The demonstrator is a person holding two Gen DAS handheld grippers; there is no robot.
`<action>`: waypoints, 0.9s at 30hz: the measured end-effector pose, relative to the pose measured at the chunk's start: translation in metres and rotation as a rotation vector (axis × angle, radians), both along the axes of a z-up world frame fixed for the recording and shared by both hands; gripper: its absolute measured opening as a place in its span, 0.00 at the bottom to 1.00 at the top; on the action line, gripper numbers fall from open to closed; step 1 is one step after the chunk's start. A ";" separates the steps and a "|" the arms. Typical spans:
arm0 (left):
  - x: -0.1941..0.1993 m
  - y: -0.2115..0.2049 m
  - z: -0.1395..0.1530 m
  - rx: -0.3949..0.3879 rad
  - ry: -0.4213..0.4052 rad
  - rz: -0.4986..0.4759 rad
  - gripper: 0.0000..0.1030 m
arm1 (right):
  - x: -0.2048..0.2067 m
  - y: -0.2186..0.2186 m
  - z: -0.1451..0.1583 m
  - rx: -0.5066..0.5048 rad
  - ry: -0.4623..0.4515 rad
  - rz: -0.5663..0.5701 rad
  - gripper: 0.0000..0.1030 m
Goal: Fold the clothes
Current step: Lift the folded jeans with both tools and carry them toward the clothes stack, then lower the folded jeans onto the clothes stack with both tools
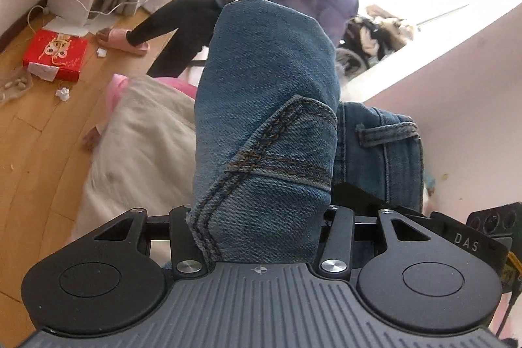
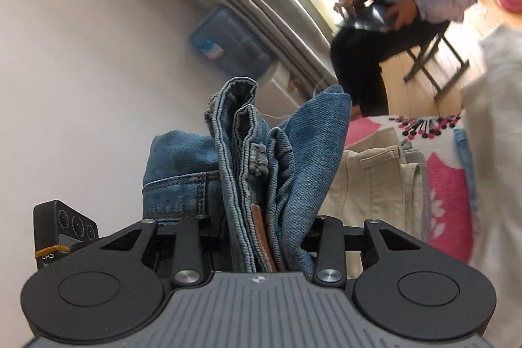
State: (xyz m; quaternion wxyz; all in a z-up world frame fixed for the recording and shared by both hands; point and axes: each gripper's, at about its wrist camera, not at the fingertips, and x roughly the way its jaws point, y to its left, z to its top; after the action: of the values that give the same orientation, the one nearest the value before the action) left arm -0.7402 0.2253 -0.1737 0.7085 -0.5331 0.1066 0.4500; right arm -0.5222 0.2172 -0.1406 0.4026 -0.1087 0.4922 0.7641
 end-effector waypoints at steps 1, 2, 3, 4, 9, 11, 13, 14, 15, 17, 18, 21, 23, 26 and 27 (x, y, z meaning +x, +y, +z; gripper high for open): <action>-0.003 0.009 -0.007 -0.013 -0.011 -0.002 0.46 | -0.003 0.010 -0.008 -0.009 -0.007 -0.002 0.39; -0.006 0.019 -0.017 -0.024 -0.024 -0.002 0.46 | -0.006 0.019 -0.017 -0.018 -0.014 -0.003 0.39; -0.010 0.028 -0.029 -0.037 -0.037 -0.001 0.46 | -0.009 0.028 -0.026 -0.027 -0.023 -0.006 0.39; -0.012 0.036 -0.043 -0.053 -0.045 -0.003 0.46 | -0.010 0.037 -0.036 -0.040 -0.037 -0.012 0.39; -0.020 0.047 -0.094 -0.084 -0.066 0.016 0.54 | -0.001 0.064 -0.101 -0.128 -0.060 -0.076 0.37; -0.022 0.046 -0.092 -0.068 -0.079 0.013 0.54 | 0.005 0.064 -0.107 -0.146 -0.030 -0.087 0.37; -0.021 0.042 -0.088 -0.053 -0.078 0.003 0.53 | 0.011 0.059 -0.101 -0.166 0.008 -0.089 0.35; -0.023 0.042 -0.088 -0.058 -0.097 0.002 0.50 | 0.014 0.055 -0.097 -0.180 0.032 -0.096 0.34; -0.025 0.043 -0.088 -0.064 -0.138 0.002 0.49 | 0.019 0.049 -0.093 -0.199 0.068 -0.117 0.34; -0.032 0.047 -0.093 -0.079 -0.219 -0.001 0.49 | 0.028 0.036 -0.086 -0.211 0.114 -0.149 0.34; -0.034 0.049 -0.093 -0.087 -0.258 -0.004 0.49 | 0.030 0.030 -0.084 -0.211 0.128 -0.161 0.34; -0.033 0.054 -0.102 -0.105 -0.224 -0.030 0.50 | 0.031 0.023 -0.094 -0.217 0.119 -0.184 0.34; -0.030 0.059 -0.113 -0.136 -0.167 -0.043 0.53 | 0.031 0.026 -0.108 -0.237 0.099 -0.197 0.34; -0.034 0.066 -0.112 -0.180 -0.182 -0.054 0.58 | 0.035 0.024 -0.108 -0.235 0.084 -0.191 0.40; -0.035 0.067 -0.107 -0.188 -0.167 -0.056 0.63 | 0.037 0.023 -0.105 -0.233 0.075 -0.189 0.41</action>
State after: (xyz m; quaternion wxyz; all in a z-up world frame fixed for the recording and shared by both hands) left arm -0.7750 0.2923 -0.2810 0.6742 -0.6296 0.1035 0.3720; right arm -0.4853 0.2404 -0.2457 0.4385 -0.0792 0.6001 0.6643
